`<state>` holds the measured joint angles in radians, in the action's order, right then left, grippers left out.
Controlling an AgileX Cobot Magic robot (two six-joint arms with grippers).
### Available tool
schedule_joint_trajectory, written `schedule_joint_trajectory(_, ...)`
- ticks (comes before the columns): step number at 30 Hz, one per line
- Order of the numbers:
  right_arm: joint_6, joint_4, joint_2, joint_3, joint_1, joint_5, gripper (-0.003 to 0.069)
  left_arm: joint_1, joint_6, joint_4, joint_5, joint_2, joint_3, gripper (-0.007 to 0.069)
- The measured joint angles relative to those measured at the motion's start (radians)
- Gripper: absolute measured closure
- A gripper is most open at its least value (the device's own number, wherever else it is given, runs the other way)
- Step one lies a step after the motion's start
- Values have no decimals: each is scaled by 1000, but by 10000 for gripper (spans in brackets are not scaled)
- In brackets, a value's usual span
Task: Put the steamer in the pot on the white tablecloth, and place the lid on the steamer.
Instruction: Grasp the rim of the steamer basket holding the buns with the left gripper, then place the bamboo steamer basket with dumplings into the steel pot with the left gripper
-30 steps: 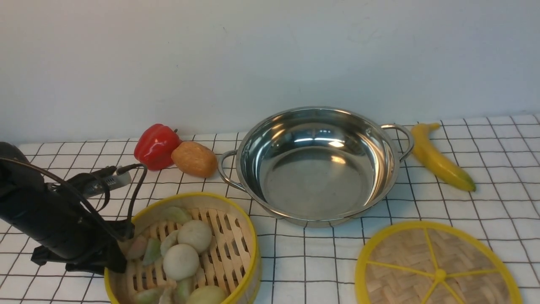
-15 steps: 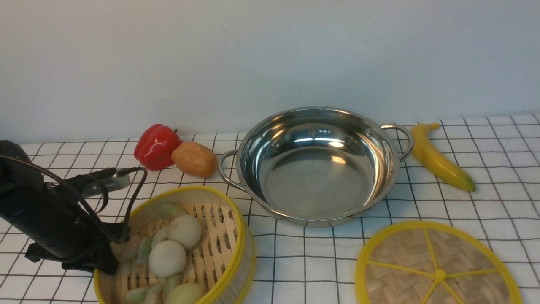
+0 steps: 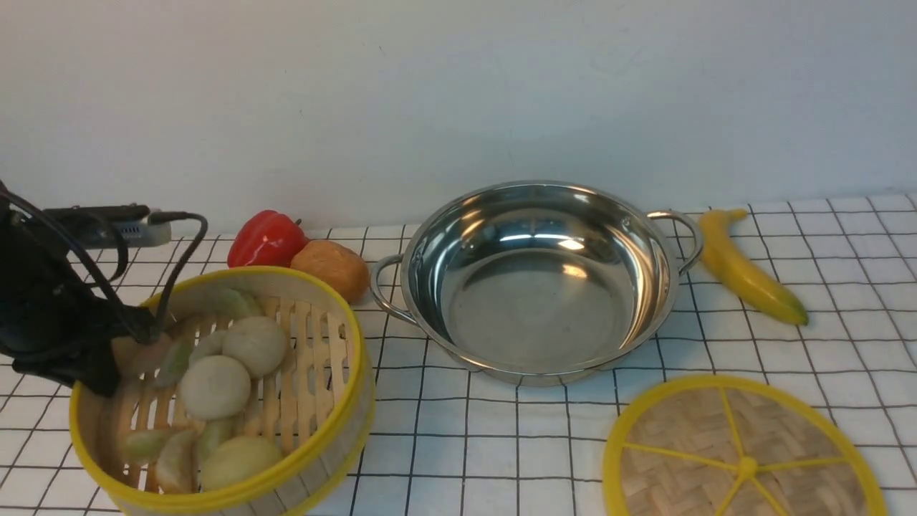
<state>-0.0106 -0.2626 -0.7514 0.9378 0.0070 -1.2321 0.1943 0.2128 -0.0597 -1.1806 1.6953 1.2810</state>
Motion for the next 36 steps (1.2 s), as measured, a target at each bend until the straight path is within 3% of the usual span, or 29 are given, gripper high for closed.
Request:
schedule_joint_trajectory(9,0,0,0,0,0,0,416,-27,7,-75,-30,7,198,594)
schedule_joint_trajectory(15,0,-8,0,0,0,0,416,-211,-35,-44,-48,105,380,594)
schedule_joint_trajectory(19,0,-18,0,0,0,0,416,-372,-86,-28,-51,286,617,594)
schedule_joint_trajectory(23,0,-20,0,0,0,0,416,-455,-121,-35,-51,445,855,594)
schedule_joint_trajectory(27,0,-20,0,0,0,0,416,-501,-150,-39,-50,556,1012,594)
schedule_joint_trajectory(36,3,-45,0,0,0,0,416,-532,-153,-30,-52,676,1047,594)
